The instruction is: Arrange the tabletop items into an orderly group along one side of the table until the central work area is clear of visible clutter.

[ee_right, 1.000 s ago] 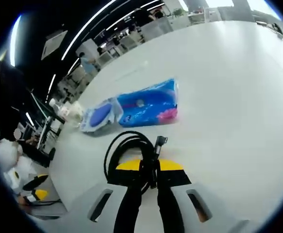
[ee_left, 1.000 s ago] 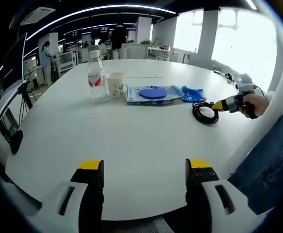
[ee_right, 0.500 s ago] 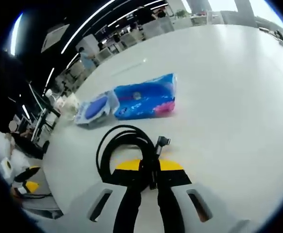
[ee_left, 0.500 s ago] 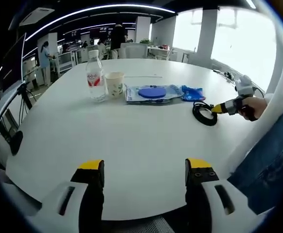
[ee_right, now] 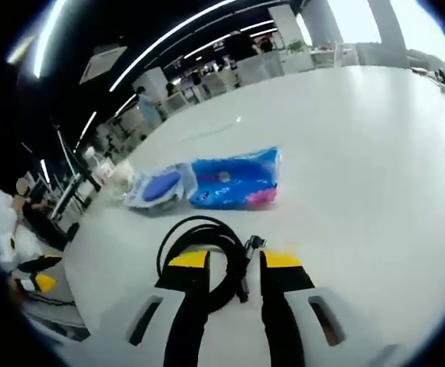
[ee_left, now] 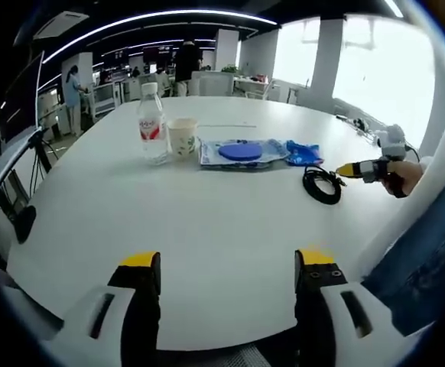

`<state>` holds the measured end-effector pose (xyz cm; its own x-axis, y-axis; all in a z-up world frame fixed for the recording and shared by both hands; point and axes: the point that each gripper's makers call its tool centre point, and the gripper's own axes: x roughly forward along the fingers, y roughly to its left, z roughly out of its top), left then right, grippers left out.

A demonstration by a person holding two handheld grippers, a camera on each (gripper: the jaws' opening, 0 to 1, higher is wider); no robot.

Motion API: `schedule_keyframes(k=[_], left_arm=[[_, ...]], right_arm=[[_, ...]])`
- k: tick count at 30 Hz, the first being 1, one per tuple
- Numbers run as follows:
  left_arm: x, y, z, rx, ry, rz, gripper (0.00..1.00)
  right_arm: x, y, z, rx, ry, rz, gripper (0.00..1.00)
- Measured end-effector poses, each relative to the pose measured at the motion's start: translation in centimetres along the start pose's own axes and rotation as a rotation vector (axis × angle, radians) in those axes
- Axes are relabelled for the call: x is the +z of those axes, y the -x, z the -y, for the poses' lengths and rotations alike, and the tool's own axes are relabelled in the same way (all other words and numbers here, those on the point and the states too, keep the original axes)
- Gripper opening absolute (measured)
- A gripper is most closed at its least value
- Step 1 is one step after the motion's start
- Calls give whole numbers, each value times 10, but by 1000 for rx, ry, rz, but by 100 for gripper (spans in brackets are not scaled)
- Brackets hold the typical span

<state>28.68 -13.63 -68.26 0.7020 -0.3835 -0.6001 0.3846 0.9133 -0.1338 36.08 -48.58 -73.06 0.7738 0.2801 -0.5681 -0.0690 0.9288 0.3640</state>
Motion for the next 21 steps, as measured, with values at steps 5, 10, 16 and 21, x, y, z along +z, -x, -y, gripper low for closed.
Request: schedule_keyframes(k=[5,10,16,21], left_arm=[[10,-3,-4,-41,70,40,85],[22,-16,-15,-80,-10,14,89],[49,-29,-31,-133,-66,13,100],[58,-38,-44,-163,-72,-2,100]], right_arm=[[5,8,-5,18,27,20,56],[4,19,-17,57,38,10,74],[-1,35,-24,78,12,-6,88],[-9,50,-24,71,33,-44,92]])
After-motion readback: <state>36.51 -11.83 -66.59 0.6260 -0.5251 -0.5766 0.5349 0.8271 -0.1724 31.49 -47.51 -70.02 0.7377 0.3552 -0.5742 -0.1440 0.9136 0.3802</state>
